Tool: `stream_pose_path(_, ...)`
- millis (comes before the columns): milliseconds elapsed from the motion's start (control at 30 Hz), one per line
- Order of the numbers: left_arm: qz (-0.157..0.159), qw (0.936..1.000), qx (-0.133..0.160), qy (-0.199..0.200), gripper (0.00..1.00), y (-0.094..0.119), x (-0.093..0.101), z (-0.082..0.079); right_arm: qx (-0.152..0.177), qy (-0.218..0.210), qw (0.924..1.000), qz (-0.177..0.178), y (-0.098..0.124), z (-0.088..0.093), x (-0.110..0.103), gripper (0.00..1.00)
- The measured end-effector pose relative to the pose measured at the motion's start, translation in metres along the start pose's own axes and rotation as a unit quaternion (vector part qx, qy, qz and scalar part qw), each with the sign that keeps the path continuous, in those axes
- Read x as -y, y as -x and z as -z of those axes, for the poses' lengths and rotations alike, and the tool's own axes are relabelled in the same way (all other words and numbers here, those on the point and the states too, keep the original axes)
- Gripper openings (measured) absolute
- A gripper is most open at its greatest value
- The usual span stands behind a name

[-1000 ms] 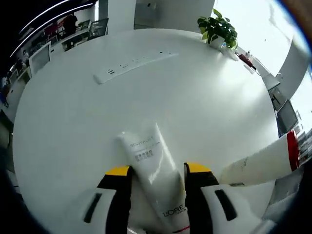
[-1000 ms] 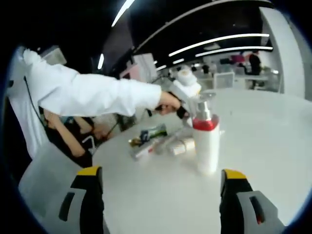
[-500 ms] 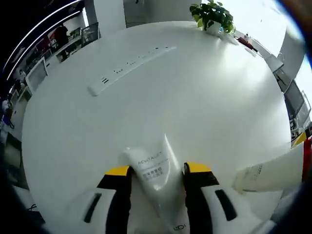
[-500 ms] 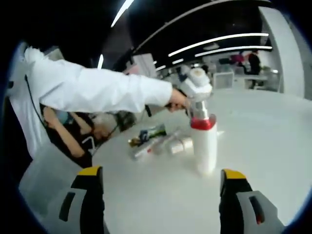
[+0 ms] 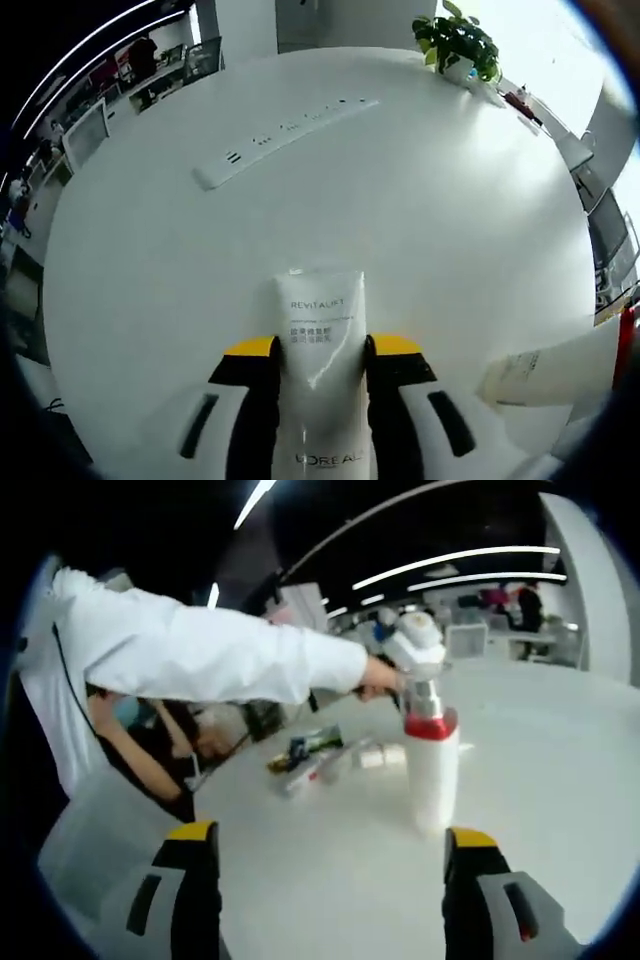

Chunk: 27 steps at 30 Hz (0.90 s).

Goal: Arrange the skincare products in the storage area until every visible bottle or jar stands upright without overlapping.

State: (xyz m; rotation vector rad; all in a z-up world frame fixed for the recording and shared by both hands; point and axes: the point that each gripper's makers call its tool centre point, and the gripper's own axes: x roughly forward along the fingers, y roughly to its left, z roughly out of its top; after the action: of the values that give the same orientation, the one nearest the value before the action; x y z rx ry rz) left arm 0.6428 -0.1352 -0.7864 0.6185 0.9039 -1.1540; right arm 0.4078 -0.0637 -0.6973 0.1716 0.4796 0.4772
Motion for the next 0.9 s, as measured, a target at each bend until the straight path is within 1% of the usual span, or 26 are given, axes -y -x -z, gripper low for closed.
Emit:
stream_pose_path(67, 0.001, 1.0000, 0.003, -0.001, 0.29, -0.002, -0.001, -0.001, 0.001, -0.001, 1.0000, -0.004, -0.001, -0.001, -0.002, 0.91)
stream_pose_path(100, 0.003, 1.0000, 0.005, -0.004, 0.29, -0.005, -0.002, -0.003, 0.000, -0.002, 1.0000, -0.007, -0.003, -0.001, -0.005, 0.90)
stream_pose_path(167, 0.005, 0.9999, 0.010, -0.008, 0.29, -0.004, 0.000, -0.004, -0.004, -0.002, 0.9999, -0.017, -0.005, 0.000, -0.011, 0.88)
stream_pose_path(233, 0.007, 0.9998, 0.013, -0.010, 0.29, -0.003, -0.001, -0.004, -0.008, -0.003, 0.9995, -0.030, -0.009, 0.001, -0.020, 0.86)
stream_pose_path(300, 0.011, 0.9998, 0.018, -0.008, 0.29, -0.001, -0.002, -0.006, -0.001, -0.021, 0.9986, -0.048, -0.016, -0.001, -0.032, 0.86)
stream_pose_path(367, 0.016, 0.9995, 0.028, 0.003, 0.29, 0.002, -0.001, -0.008, -0.002, -0.023, 0.9983, -0.054, -0.024, -0.002, -0.039, 0.86)
stream_pose_path(433, 0.020, 0.9988, 0.040, 0.019, 0.29, 0.006, -0.001, -0.008, -0.011, -0.019, 0.9987, -0.046, -0.034, 0.000, -0.044, 0.85)
stream_pose_path(467, 0.025, 0.9978, 0.053, 0.033, 0.29, 0.008, -0.002, -0.009, -0.021, -0.012, 0.9990, -0.038, -0.039, 0.003, -0.042, 0.82)
stream_pose_path(500, 0.028, 0.9969, 0.059, 0.042, 0.29, 0.009, -0.002, -0.010, -0.042, 0.007, 0.9988, -0.025, -0.045, 0.008, -0.039, 0.80)
stream_pose_path(533, 0.030, 0.9959, 0.065, 0.054, 0.29, 0.011, -0.004, -0.008, -0.052, 0.013, 0.9985, -0.013, -0.049, 0.011, -0.037, 0.78)
stream_pose_path(567, 0.031, 0.9953, 0.070, 0.059, 0.29, 0.013, -0.004, -0.007, -0.053, 0.008, 0.9985, -0.007, -0.057, 0.011, -0.036, 0.74)
stream_pose_path(600, 0.031, 0.9944, 0.076, 0.066, 0.29, 0.015, -0.006, -0.005, -0.058, 0.002, 0.9983, -0.001, -0.061, 0.012, -0.035, 0.71)
stream_pose_path(633, 0.030, 0.9940, 0.081, 0.068, 0.29, 0.016, -0.007, -0.004, -0.062, -0.025, 0.9975, 0.021, -0.067, 0.014, -0.029, 0.68)
stream_pose_path(700, 0.034, 0.9920, 0.090, 0.082, 0.29, 0.020, -0.007, 0.000, -0.053, -0.059, 0.9963, 0.033, -0.076, 0.012, -0.025, 0.60)
stream_pose_path(733, 0.038, 0.9909, 0.095, 0.088, 0.29, 0.021, -0.006, 0.000, -0.050, -0.084, 0.9943, 0.042, -0.080, 0.012, -0.020, 0.57)
stream_pose_path(767, 0.042, 0.9895, 0.100, 0.095, 0.29, 0.024, -0.006, 0.001, -0.049, -0.101, 0.9924, 0.052, -0.083, 0.012, -0.016, 0.53)
stream_pose_path(833, 0.048, 0.9861, 0.111, 0.114, 0.29, 0.028, -0.007, 0.002, -0.054, -0.095, 0.9926, 0.053, -0.089, 0.013, -0.013, 0.49)
stream_pose_path(867, 0.050, 0.9850, 0.114, 0.120, 0.29, 0.029, -0.008, 0.003, -0.056, -0.096, 0.9916, 0.067, -0.093, 0.013, -0.011, 0.48)
stream_pose_path(900, 0.051, 0.9822, 0.122, 0.133, 0.29, 0.031, -0.008, 0.004, -0.054, -0.093, 0.9913, 0.076, -0.096, 0.013, -0.008, 0.48)
